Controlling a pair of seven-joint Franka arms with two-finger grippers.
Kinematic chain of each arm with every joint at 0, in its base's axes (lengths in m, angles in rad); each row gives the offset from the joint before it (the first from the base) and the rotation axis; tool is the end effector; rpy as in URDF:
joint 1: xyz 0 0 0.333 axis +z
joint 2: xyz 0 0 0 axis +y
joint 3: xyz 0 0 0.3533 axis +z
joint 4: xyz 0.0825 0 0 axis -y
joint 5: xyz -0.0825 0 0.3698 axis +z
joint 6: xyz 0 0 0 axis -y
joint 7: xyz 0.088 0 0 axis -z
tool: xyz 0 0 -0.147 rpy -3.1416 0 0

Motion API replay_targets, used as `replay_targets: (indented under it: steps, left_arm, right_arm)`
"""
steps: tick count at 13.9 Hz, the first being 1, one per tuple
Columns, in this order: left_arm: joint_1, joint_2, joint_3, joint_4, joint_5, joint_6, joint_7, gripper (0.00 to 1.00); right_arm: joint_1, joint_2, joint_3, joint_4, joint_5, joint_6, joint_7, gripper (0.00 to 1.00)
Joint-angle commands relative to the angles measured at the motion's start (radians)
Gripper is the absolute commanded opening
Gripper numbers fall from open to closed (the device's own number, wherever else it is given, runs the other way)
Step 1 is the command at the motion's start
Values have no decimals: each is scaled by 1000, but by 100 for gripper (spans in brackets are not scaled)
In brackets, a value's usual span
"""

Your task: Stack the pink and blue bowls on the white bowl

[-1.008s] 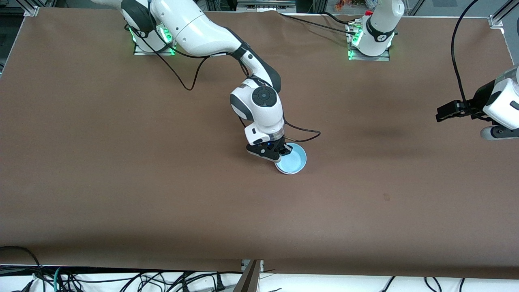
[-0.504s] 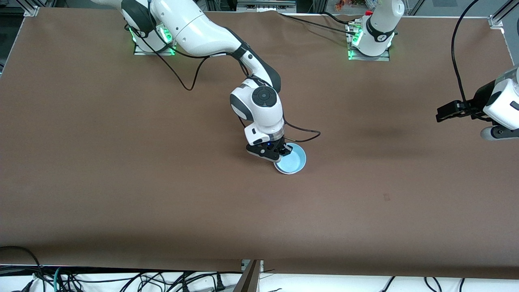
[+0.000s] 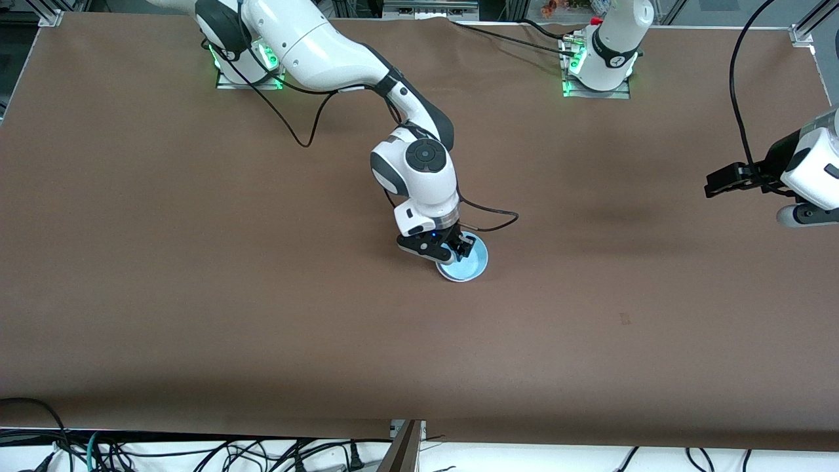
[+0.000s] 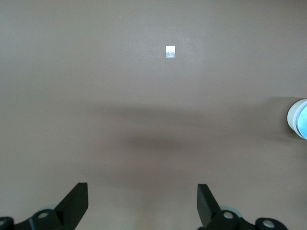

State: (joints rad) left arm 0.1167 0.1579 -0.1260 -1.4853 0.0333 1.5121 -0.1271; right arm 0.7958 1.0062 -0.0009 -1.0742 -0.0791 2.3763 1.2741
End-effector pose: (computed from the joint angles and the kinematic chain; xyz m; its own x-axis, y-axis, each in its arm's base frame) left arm 0.5796 0.0052 0.5679 0.9848 0.1185 -0.1267 0.1157 -0.9928 -0.0298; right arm 0.5852 0.5925 0.2291 0.8901 -0.4298 0.1514 -0.3846 -0.8867 -0.2565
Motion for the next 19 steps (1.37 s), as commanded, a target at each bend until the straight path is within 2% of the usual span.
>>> replay_targets:
  steps: [1, 9, 11, 15, 19]
  left_arm:
    - [-3, 22, 0, 42, 4, -21, 0, 100]
    - [-2, 22, 0, 43, 2, -21, 1, 100]
    - [-2, 25, 0, 43, 2, -21, 1, 100]
    - [-2, 26, 0, 43, 2, -21, 1, 100]
    - [-2, 26, 0, 43, 2, -21, 1, 100]
  right_arm:
    - [-16, 2, 4, 45, 15, -26, 7, 58]
    - [-62, -86, 9, 48, 24, -139, -12, 57]
    - [-96, -144, 10, 46, 27, -239, -71, 57]
    - [-205, -306, 13, 46, 113, -481, -272, 57]
    - [-416, -484, 13, 46, 191, -789, -675, 60]
